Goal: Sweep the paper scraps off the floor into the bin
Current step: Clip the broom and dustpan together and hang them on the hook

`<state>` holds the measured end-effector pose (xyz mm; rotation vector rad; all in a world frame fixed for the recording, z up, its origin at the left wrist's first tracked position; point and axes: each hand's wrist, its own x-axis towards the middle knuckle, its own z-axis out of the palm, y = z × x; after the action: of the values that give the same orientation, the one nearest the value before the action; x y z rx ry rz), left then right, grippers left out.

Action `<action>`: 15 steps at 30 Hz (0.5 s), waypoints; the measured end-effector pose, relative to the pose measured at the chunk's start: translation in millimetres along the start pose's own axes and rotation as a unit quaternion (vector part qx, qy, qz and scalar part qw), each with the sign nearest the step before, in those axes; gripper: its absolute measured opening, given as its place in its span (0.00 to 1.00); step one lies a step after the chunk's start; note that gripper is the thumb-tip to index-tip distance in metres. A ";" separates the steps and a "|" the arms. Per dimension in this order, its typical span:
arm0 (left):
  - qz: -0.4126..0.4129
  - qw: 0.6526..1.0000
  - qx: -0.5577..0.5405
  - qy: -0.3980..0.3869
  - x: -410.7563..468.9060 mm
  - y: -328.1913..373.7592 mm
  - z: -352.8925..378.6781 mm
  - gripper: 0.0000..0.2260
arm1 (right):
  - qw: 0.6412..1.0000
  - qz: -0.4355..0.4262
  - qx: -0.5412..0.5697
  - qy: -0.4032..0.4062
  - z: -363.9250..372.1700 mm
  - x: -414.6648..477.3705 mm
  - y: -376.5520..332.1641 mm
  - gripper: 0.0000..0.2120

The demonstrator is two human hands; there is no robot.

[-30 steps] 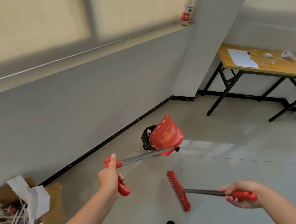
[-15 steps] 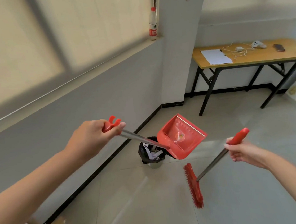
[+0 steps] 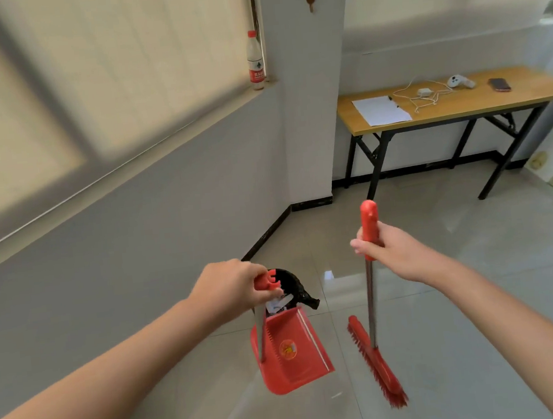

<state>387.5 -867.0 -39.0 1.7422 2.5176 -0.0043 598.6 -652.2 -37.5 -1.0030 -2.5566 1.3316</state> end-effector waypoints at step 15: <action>-0.011 0.991 -0.117 -0.066 74.1 73.2 44.5 0.18 | 0.917 -0.113 0.377 -0.061 22.0 14.7 -40.2 0.05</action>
<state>432.9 -774.1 -85.2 1.5693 2.3366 0.1603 558.7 -675.1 -23.6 -0.4660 -1.8343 2.0829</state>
